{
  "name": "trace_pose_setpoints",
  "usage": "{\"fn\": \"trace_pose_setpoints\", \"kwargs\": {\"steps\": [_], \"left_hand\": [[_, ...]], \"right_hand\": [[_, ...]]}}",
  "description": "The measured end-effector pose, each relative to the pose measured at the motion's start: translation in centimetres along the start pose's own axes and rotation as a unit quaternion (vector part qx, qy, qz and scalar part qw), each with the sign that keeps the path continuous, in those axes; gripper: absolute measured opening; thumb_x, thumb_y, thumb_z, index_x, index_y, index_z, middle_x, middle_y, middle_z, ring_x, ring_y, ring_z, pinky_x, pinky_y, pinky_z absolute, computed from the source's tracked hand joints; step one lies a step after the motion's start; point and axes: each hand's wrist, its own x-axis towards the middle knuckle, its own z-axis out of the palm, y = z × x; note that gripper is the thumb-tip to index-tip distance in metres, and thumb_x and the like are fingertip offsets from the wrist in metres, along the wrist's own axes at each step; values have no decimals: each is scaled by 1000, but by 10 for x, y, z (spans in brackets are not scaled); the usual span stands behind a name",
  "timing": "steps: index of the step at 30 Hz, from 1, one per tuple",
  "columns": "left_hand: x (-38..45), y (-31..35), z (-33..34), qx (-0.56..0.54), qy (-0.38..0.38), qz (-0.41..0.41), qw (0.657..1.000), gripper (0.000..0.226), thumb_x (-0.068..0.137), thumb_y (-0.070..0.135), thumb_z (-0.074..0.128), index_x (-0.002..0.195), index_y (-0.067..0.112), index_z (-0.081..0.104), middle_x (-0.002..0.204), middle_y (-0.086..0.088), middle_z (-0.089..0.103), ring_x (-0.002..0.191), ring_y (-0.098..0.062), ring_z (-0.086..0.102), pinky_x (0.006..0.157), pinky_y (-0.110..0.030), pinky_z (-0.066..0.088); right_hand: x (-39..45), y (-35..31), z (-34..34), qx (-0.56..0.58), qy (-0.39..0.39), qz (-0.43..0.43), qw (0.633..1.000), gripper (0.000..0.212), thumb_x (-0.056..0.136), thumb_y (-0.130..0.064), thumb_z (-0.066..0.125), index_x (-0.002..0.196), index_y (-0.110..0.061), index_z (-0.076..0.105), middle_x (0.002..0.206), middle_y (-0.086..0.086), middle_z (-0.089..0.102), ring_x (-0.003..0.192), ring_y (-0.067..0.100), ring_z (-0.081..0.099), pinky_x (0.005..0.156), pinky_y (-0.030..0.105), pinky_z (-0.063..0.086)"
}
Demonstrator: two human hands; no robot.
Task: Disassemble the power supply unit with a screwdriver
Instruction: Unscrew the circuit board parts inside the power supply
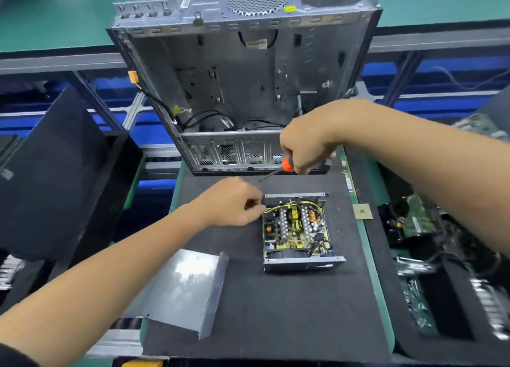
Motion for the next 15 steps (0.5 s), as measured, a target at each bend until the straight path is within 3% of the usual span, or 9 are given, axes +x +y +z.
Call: {"fn": "trace_pose_setpoints", "kwargs": {"steps": [3, 6, 10, 13, 15], "left_hand": [[13, 27, 6, -27, -105, 56, 993, 23, 86, 39, 63, 71, 20, 63, 62, 12, 56, 57, -6, 47, 58, -24, 36], [31, 43, 20, -59, -210, 57, 974, 18, 81, 41, 71, 82, 23, 67, 75, 12, 66, 66, -4, 53, 62, -23, 41], [46, 45, 34, -76, -295, 38, 952, 20, 79, 41, 73, 89, 24, 68, 78, 8, 69, 69, -3, 57, 61, -14, 39], [54, 43, 40, -92, -382, 41, 919, 14, 84, 35, 70, 89, 23, 66, 81, 0, 69, 75, -21, 64, 59, -15, 37], [57, 41, 42, -118, -398, 34, 909, 11, 84, 31, 71, 80, 29, 61, 76, 2, 66, 73, -28, 63, 60, -21, 40]], "right_hand": [[-17, 8, 3, -5, -30, 12, 999, 24, 82, -23, 64, 95, -3, 66, 70, 9, 63, 48, 21, 57, 53, 24, 45], [-27, 12, 12, -20, -42, 7, 999, 22, 83, -24, 65, 97, -7, 64, 74, 9, 70, 48, 20, 58, 52, 23, 43], [-32, 15, 28, -23, -65, -2, 998, 10, 83, -21, 64, 83, -11, 61, 32, -3, 49, 49, 21, 56, 51, 22, 38], [-35, 17, 39, -23, -95, -7, 995, 17, 83, -22, 64, 72, -12, 57, 31, -3, 48, 45, 19, 55, 52, 23, 41], [-37, 15, 48, -12, -111, -10, 994, 16, 83, -23, 66, 76, -10, 61, 37, -3, 52, 38, 15, 54, 51, 22, 43]]}}
